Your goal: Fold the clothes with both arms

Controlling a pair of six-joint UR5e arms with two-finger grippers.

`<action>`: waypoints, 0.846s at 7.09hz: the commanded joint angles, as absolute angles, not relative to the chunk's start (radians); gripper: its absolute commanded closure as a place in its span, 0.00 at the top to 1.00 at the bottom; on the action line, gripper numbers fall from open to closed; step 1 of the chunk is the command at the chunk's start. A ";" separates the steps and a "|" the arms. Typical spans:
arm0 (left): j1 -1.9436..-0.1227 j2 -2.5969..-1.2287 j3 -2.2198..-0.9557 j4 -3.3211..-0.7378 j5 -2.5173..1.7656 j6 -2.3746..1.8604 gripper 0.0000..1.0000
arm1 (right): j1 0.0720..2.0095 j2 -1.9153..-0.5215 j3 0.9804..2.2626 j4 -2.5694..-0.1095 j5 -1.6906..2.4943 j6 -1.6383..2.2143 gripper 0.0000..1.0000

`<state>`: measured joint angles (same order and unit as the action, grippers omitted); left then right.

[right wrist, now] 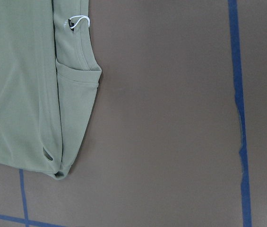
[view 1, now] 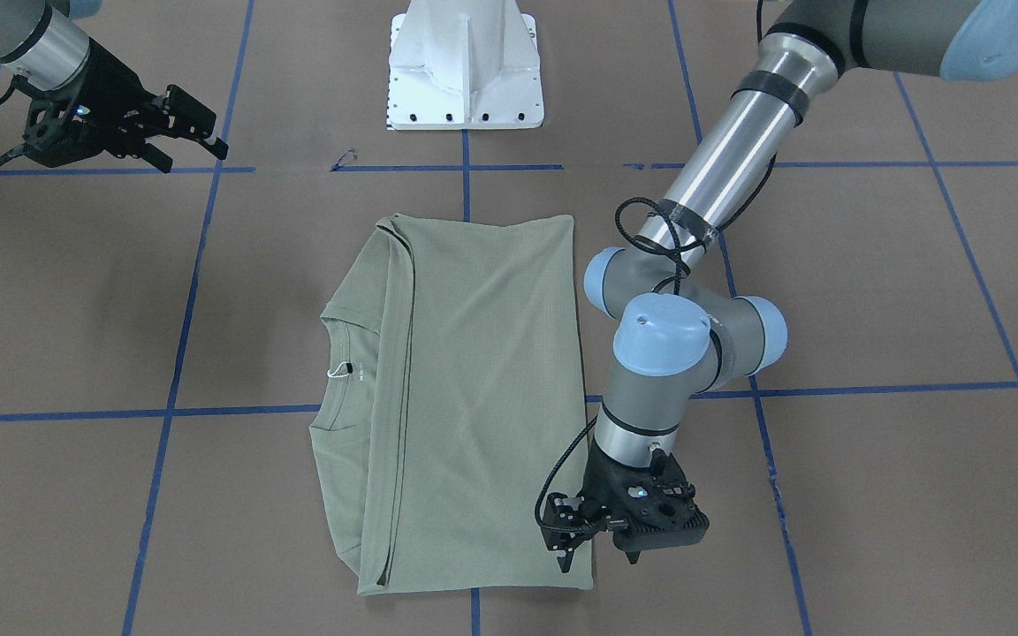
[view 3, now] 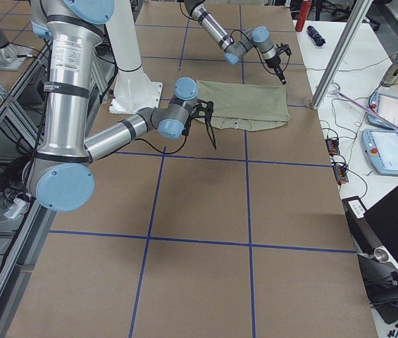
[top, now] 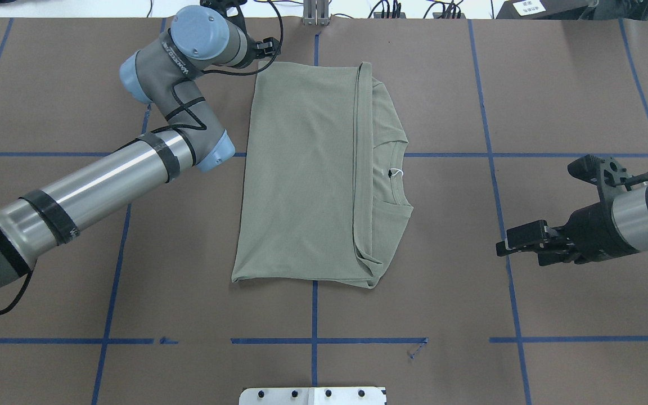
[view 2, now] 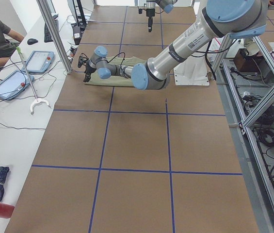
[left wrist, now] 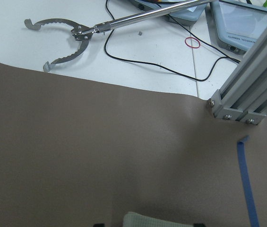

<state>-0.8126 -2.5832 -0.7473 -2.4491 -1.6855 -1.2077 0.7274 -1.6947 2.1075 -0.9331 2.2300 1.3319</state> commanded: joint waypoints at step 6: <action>-0.773 -2.155 -1.592 -1.952 -1.796 -1.206 1.00 | 0.539 -1.170 1.967 -1.412 1.947 1.117 1.00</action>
